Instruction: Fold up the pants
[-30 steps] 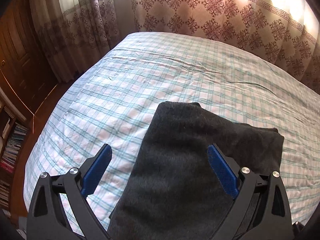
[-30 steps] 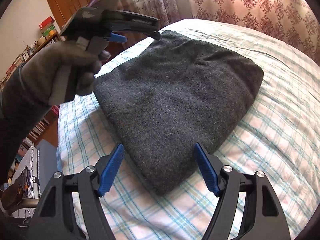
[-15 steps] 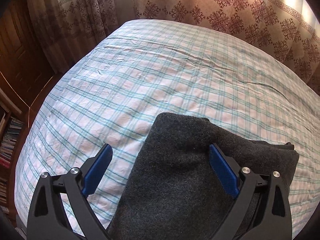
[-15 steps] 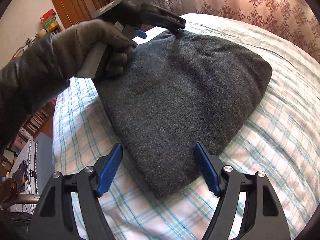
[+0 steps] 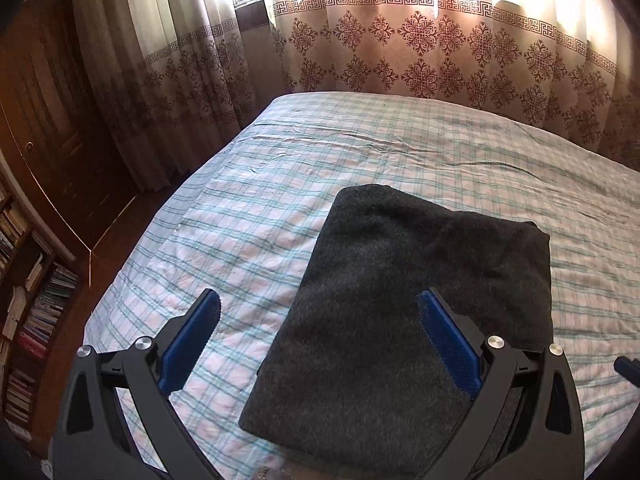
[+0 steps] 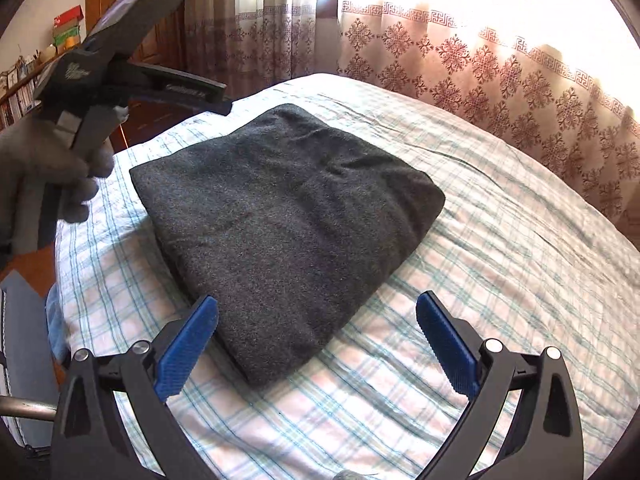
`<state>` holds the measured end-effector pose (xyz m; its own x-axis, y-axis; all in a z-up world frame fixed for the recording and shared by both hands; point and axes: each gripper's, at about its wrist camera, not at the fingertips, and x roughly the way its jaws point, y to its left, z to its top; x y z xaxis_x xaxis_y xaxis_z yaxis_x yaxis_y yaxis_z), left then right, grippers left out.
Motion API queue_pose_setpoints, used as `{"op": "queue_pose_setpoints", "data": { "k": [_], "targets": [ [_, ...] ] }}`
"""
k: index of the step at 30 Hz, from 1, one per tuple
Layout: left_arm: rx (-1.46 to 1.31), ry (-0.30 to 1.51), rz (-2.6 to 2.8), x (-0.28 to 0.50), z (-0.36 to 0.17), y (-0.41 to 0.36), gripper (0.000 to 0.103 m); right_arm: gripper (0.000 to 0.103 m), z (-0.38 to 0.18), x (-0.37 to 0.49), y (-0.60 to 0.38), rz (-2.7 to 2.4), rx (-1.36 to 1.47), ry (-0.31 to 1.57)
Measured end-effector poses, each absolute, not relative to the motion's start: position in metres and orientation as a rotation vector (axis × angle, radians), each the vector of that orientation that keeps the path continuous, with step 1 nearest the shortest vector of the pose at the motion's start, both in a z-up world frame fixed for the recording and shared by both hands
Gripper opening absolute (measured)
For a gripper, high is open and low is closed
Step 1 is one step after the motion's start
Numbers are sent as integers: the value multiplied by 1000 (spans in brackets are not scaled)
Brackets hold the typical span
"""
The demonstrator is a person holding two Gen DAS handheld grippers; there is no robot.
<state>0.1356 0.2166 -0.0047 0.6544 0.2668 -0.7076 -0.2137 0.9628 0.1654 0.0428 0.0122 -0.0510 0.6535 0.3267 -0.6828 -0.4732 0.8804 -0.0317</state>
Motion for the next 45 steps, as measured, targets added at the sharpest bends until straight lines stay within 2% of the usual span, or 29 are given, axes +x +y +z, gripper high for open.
{"op": "queue_pose_setpoints", "data": {
  "k": [6, 15, 21, 45],
  "targets": [
    [94, 778, 325, 86, 2, 202, 101, 98, -37, 37, 2, 429, -184, 703],
    [218, 841, 512, 37, -13, 180, 101, 98, -34, 33, -3, 397, -173, 751],
    [162, 860, 475, 10, -25, 171, 101, 98, -30, 24, 0, 350, -230, 737],
    [144, 915, 473, 16, -45, 176, 101, 98, -41, 30, 21, 403, -289, 785]
  ]
}}
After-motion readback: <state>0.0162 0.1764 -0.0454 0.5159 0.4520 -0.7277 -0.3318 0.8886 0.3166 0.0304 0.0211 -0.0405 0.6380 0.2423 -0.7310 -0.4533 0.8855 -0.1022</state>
